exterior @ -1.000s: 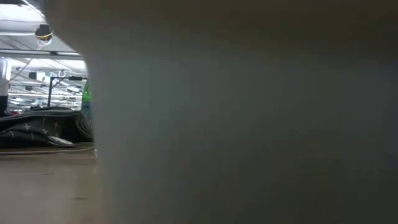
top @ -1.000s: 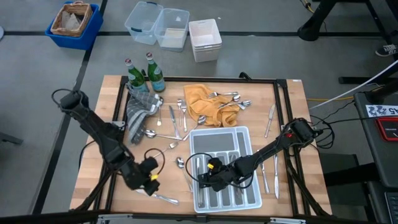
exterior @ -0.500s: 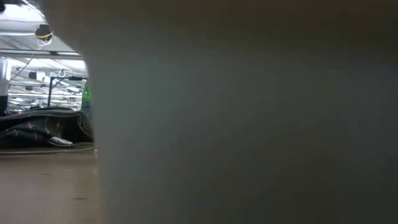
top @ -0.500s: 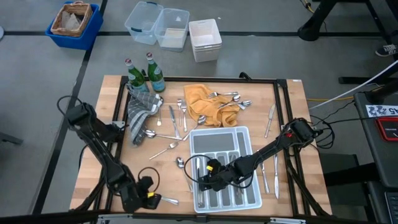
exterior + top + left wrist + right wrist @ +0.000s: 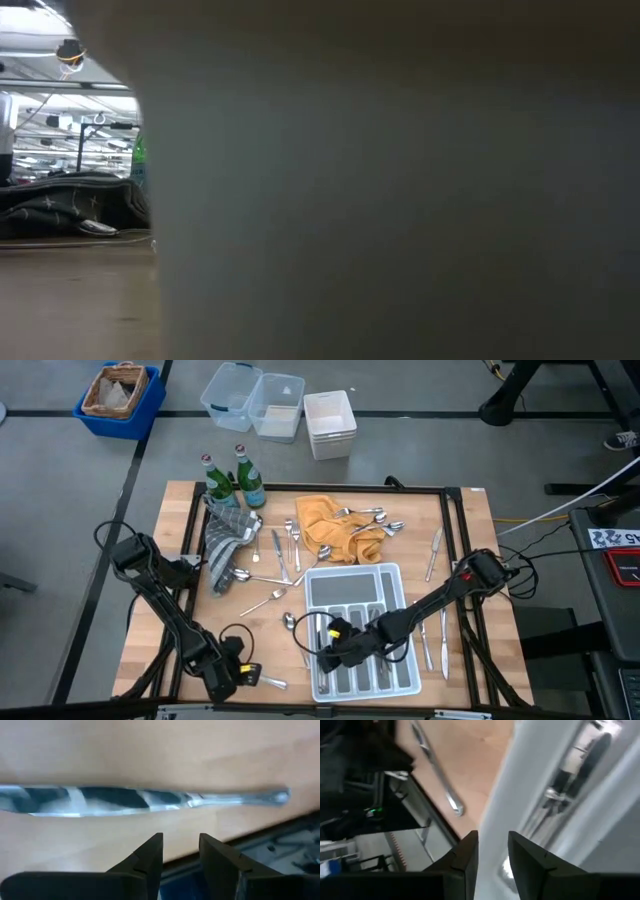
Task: Sort silverware
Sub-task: Put the table knife into the silverware tray
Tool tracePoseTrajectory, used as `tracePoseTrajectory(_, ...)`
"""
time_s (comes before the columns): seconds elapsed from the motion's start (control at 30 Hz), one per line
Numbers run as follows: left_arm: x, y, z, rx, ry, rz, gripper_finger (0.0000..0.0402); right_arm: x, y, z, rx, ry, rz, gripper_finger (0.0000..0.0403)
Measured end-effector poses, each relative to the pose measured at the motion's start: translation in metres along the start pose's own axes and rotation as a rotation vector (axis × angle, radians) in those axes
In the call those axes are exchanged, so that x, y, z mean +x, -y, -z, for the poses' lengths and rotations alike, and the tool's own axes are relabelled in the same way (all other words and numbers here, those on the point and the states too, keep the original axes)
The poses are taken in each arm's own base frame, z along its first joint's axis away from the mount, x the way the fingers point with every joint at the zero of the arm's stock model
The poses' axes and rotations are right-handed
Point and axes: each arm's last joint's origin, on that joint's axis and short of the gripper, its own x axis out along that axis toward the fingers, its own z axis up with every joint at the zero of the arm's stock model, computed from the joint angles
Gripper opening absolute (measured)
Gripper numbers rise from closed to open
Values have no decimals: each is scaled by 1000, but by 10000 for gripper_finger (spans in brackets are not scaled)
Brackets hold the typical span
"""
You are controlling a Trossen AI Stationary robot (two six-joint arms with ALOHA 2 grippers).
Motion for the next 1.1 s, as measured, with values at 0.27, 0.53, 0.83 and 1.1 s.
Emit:
tracePoseTrajectory(0.27, 1, -7, -7, 4, 73, -72, 116, -2, -9, 0, -36, 3, -76, 106)
tracePoseTrajectory(0.53, 1, -9, -9, 2, 97, -94, 116, -2, -8, 0, -36, 3, -72, 106)
tracePoseTrajectory(0.83, 1, -8, -5, 2, 64, -75, 116, -2, -8, 0, -36, -7, -72, 106)
tracePoseTrajectory(1.1, 7, -11, -8, 4, 100, -110, 116, -2, -9, 0, -36, -6, -79, 106)
